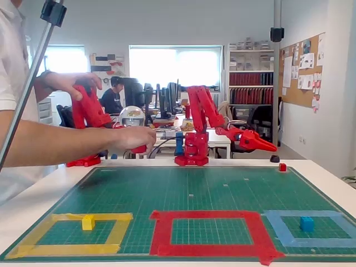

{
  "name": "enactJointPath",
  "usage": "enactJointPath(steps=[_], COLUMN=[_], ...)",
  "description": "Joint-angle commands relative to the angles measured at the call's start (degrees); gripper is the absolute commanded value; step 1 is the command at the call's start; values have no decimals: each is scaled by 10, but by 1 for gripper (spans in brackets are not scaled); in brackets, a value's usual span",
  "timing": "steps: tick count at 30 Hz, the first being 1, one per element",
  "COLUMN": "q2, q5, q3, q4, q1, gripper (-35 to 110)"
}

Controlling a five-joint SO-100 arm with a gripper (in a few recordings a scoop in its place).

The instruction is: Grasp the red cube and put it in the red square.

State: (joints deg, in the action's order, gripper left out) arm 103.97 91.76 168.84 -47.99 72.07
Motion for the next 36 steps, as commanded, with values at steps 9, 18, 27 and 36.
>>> enactJointPath(steps=[9,18,27,36], q2=[-53,-78,-97,-148], q5=[0,-3,-3,-5], q3=[-12,-23,-49,-104], q4=[-30,-30,-30,-30], q1=[40,47,44,34], gripper=[14,17,25,25])
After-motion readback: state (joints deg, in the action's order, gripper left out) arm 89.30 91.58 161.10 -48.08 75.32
